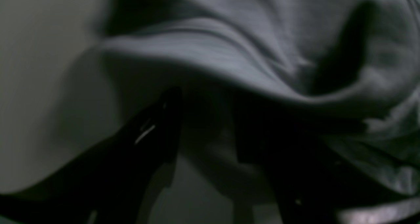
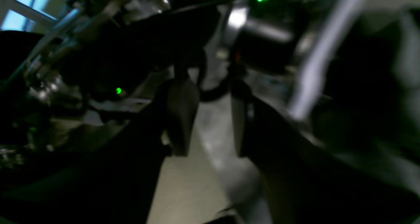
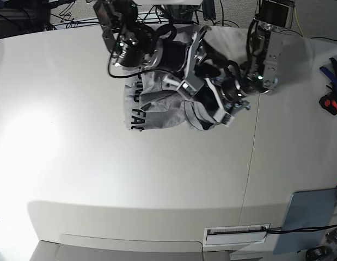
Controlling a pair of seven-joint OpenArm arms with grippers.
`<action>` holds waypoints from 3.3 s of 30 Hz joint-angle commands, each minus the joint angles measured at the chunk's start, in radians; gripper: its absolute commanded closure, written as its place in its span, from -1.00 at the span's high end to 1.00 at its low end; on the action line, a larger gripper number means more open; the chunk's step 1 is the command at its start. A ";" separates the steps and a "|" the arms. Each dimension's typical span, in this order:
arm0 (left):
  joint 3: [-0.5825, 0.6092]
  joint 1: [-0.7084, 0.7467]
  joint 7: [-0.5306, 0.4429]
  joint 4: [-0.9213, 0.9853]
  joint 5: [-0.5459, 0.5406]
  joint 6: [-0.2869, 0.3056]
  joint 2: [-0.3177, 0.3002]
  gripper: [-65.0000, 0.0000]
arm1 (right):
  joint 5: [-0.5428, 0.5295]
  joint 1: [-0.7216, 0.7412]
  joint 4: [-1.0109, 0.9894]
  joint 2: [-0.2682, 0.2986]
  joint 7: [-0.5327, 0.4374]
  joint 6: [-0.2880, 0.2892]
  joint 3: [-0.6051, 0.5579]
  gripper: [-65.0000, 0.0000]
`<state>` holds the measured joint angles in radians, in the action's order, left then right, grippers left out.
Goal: Fold the T-shirt properly
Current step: 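Lift the bundle with the right gripper and fold it over toward the left gripper, then flatten and square the folded shirt with both grippers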
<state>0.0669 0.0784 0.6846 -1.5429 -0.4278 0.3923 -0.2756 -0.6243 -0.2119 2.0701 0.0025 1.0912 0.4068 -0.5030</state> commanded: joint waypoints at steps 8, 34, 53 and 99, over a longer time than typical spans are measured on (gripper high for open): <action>-0.128 -0.010 -0.005 -0.011 -0.053 0.073 -0.010 -0.22 | 0.053 -0.026 0.093 -0.002 -0.029 -0.019 0.116 -0.37; -0.345 -0.009 0.050 -0.011 -0.126 0.129 -0.010 -0.22 | 0.289 0.114 -0.199 0.080 -0.095 -0.023 0.289 -0.21; -0.345 -0.009 0.051 -0.011 -0.101 0.129 -0.010 -0.22 | 0.181 -0.012 0.168 0.081 0.019 -0.051 0.256 -1.00; -0.344 0.146 0.109 -0.215 -0.284 0.306 -0.006 -0.82 | 0.335 0.026 0.189 0.081 -0.079 -0.084 0.135 -0.95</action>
<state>-0.2745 0.2325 0.8124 -1.7416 -0.6895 0.6914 -0.2749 -0.2813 -0.1940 2.2440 0.0853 1.0378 0.3210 -0.3637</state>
